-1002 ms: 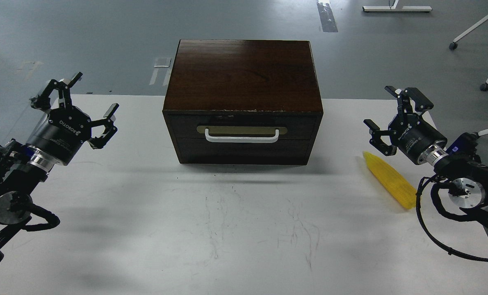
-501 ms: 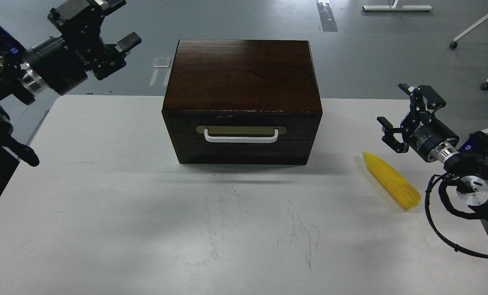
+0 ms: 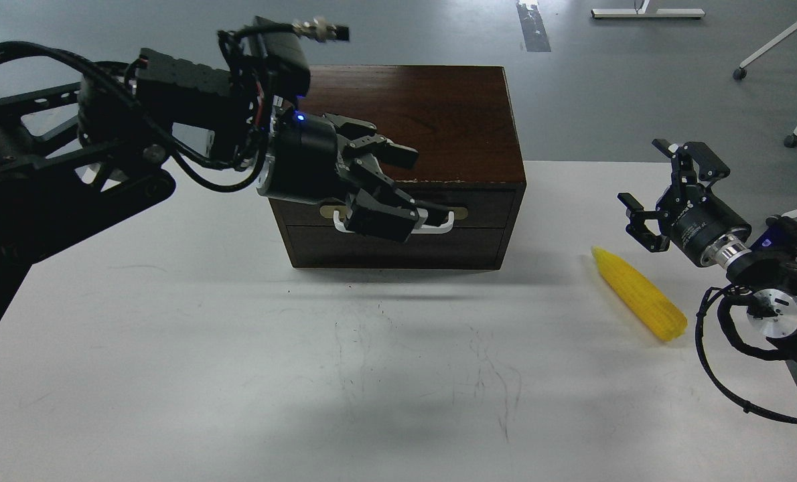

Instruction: Put corn in drawer with both arms

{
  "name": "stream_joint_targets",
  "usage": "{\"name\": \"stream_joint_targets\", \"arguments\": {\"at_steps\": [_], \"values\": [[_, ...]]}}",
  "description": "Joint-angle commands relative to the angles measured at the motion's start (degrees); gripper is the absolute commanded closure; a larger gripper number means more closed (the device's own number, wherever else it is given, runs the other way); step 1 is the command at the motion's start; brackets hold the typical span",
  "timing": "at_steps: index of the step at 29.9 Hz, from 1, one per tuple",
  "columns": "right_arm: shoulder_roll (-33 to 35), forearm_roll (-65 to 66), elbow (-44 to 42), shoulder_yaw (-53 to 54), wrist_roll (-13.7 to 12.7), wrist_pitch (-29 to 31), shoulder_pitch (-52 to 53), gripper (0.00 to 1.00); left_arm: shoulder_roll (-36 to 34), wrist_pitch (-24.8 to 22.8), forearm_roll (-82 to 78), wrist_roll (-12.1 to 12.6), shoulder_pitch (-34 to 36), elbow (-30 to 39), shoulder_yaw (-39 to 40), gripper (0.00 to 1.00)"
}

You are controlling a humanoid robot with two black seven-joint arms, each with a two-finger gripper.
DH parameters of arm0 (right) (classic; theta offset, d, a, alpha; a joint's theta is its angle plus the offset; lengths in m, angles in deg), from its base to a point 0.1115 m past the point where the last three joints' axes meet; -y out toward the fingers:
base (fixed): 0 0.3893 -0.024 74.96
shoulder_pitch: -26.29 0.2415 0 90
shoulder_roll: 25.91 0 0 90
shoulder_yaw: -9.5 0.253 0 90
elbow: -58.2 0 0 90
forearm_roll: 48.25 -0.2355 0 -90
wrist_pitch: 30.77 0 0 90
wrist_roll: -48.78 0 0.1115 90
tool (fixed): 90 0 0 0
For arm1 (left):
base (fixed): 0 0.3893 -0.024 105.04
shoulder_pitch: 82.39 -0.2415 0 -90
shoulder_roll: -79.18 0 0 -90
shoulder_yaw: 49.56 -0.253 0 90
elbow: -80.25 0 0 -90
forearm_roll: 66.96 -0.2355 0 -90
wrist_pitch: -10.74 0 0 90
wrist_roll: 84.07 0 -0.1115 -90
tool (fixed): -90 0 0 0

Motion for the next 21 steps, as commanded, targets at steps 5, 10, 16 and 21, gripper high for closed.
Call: {"name": "stream_joint_targets", "arguments": {"at_steps": [5, 10, 16, 21], "values": [[0.0, 0.0, -0.5, -0.5, 0.0, 0.0, 0.0, 0.0, 6.2, 0.0, -14.3, 0.0, 2.2, -2.5, -7.3, 0.02], [0.0, 0.0, -0.9, -0.5, 0.0, 0.0, -0.1, 0.0, 8.8, 0.0, -19.3, 0.0, 2.2, -6.6, -9.6, 0.02], [0.0, 0.0, -1.1, -0.5, 0.0, 0.0, -0.8, 0.0, 9.6, 0.0, -19.3, 0.0, 2.2, -10.4, -12.9, 0.02], [-0.1, 0.0, -1.3, -0.5, 0.0, 0.0, -0.9, 0.0, 9.9, 0.0, -19.3, 0.0, 1.7, -12.0, -13.4, 0.02]]}}
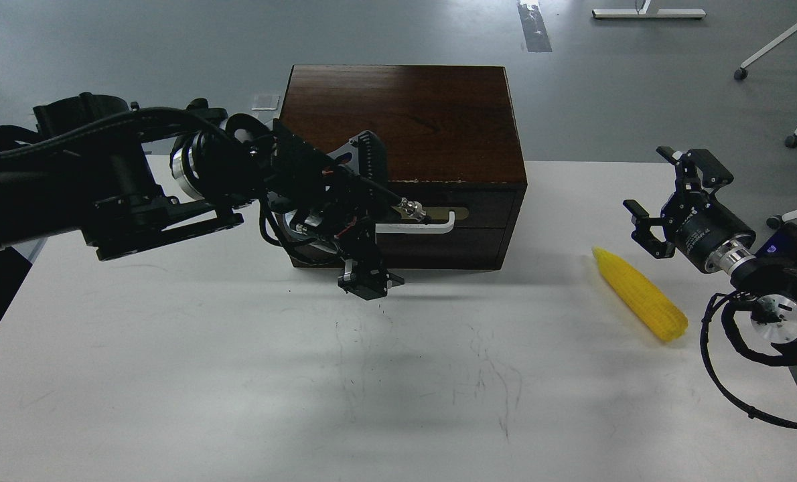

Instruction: Put corn in drawer with both arms

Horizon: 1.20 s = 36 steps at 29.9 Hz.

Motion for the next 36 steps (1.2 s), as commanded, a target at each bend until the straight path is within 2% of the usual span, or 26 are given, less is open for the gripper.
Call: {"name": "stream_joint_targets", "arguments": {"at_steps": [1, 36], "values": [[0.0, 0.0, 0.0, 0.1, 0.0, 0.0, -0.1, 0.0, 0.1, 0.0, 0.0, 0.0, -0.3, -1.1, -0.5, 0.02], [0.0, 0.0, -0.1, 0.2, 0.0, 0.0, -0.5, 0.0, 4.0, 0.0, 0.0, 0.0, -0.3, -2.0, -3.8, 0.02]]}}
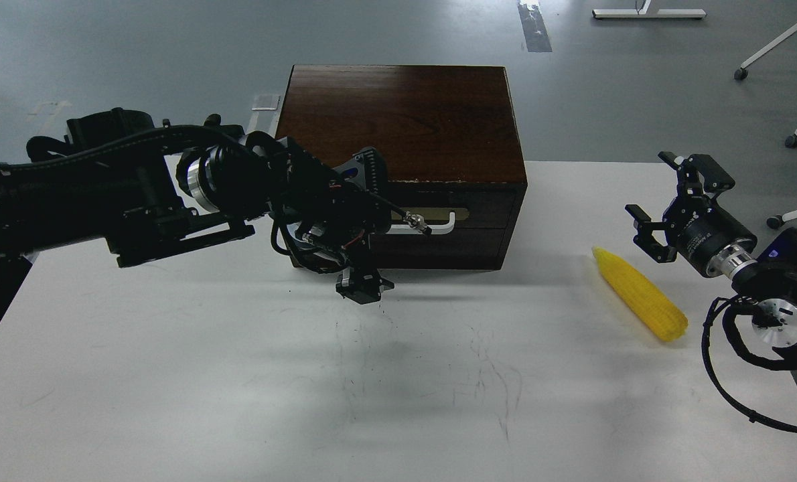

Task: Put corn in drawer with both arms
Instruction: 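Pull the drawer handle toward the robot with the left gripper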

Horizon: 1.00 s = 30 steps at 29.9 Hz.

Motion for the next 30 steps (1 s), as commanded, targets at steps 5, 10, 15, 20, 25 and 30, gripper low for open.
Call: {"name": "stream_joint_targets", "arguments": {"at_steps": [5, 10, 15, 20, 25, 30], "values": [[0.0, 0.0, 0.1, 0.0, 0.0, 0.0, 0.0, 0.0, 1.4, 0.0, 0.0, 0.0, 0.4, 0.9, -0.6, 0.02], [0.0, 0.0, 0.1, -0.1, 0.0, 0.0, -0.1, 0.0, 1.0, 0.0, 0.0, 0.0, 0.8, 4.0, -0.6, 0.02], [0.0, 0.0, 0.1, -0.1, 0.0, 0.0, -0.2, 0.0, -0.8, 0.0, 0.0, 0.0, 0.8, 9.0, -1.3, 0.02], [0.0, 0.0, 0.1, -0.1, 0.0, 0.0, -0.2, 0.0, -1.4, 0.0, 0.0, 0.0, 1.0, 11.9, -1.3, 0.02], [0.0, 0.0, 0.1, -0.1, 0.0, 0.0, -0.8, 0.0, -3.8, 0.0, 0.0, 0.0, 0.8, 15.1, -1.3, 0.02], [0.0, 0.0, 0.1, 0.1, 0.0, -0.1, -1.1, 0.0, -6.0, 0.0, 0.0, 0.0, 0.8, 18.7, -1.2, 0.02]]}}
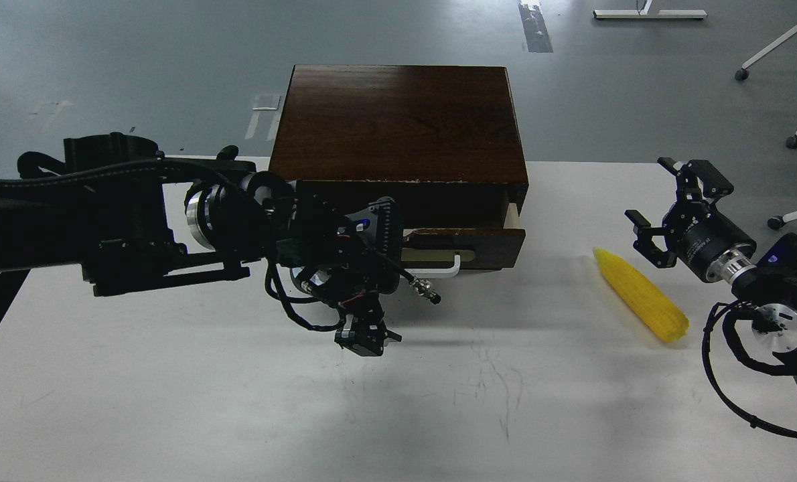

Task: Put corn in drawer with both arms
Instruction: 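Pull the drawer handle toward the robot with the left gripper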

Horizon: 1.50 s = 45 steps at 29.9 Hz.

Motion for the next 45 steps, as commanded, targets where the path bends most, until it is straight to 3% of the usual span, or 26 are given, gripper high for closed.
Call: {"name": "stream_joint_targets", "arguments": {"at_steps": [1, 17, 26, 45], "values": [[0.0, 0.0, 0.0, 0.1, 0.0, 0.0, -0.2, 0.0, -1.3, 0.0, 0.0, 0.0, -0.1, 2.2, 0.1, 0.02], [0.0, 0.0, 0.0, 0.1, 0.0, 0.0, -0.3, 0.0, -1.2, 0.0, 0.0, 0.0, -0.4, 1.7, -0.1, 0.02], [-0.1, 0.0, 0.1, 0.1, 0.0, 0.0, -0.8, 0.0, 2.7, 0.0, 0.0, 0.0, 3.2, -1.7, -3.2, 0.02], [-0.2, 0.0, 0.1, 0.1, 0.0, 0.0, -1.7, 0.0, 6.2, 0.0, 0.0, 0.0, 8.8, -1.7, -7.9, 0.02]]}}
